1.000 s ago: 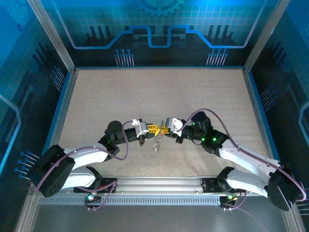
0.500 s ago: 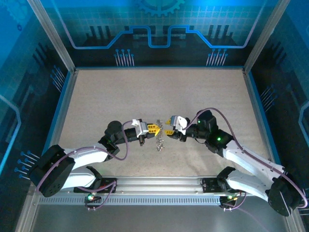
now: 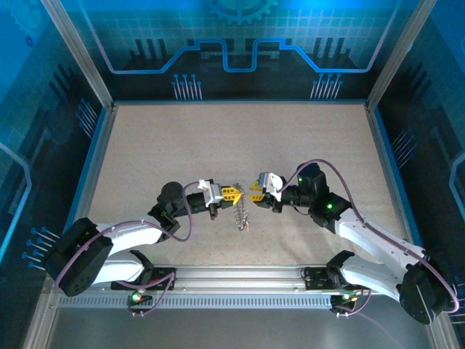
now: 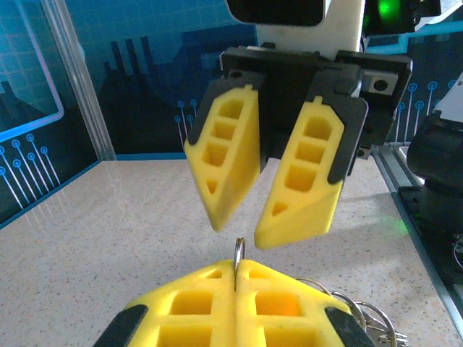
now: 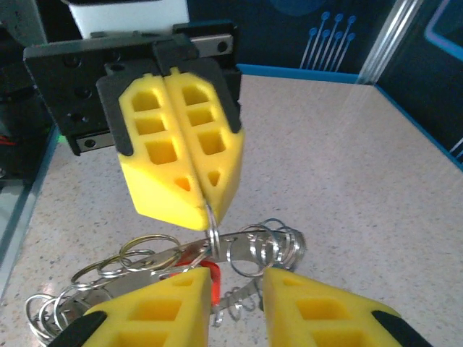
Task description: Put the keys on the keyring
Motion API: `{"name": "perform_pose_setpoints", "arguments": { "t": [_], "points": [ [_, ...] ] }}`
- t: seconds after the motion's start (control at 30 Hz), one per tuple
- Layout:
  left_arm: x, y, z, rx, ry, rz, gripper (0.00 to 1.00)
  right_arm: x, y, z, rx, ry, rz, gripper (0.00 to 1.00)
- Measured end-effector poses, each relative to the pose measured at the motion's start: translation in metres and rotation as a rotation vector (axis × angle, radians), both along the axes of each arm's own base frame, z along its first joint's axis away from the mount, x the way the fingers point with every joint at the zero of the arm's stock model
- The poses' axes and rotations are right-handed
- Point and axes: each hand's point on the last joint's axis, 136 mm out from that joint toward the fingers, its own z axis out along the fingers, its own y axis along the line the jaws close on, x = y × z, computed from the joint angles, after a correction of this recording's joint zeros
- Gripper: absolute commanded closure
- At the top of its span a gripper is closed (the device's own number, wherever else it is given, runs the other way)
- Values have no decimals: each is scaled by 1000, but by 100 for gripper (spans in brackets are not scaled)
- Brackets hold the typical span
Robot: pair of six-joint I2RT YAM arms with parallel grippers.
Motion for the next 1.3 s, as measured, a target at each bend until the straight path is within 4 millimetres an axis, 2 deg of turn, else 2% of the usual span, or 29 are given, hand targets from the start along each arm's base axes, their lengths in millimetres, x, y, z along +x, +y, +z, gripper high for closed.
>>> {"name": "perform_pose_setpoints", "arguments": {
  "t": [0.37, 0.57, 0.63, 0.73, 1.3],
  "points": [
    [-4, -4, 0, -10, -1, -25, 100, -4, 10, 1, -6, 0, 41, 86],
    [-4, -4, 3, -18, -8, -26, 100, -5, 12, -1, -13, 1, 52, 83],
    [-4, -4, 3, -19, -3, -26, 100, -4, 12, -1, -15, 1, 49, 92],
    [-4, -4, 2, -18, 0, -25, 100, -5, 12, -3, -21, 9, 51, 100],
    [6, -8, -7, 44, -28, 8, 100, -1, 5, -8, -98, 37, 5, 100]
  ]
}}
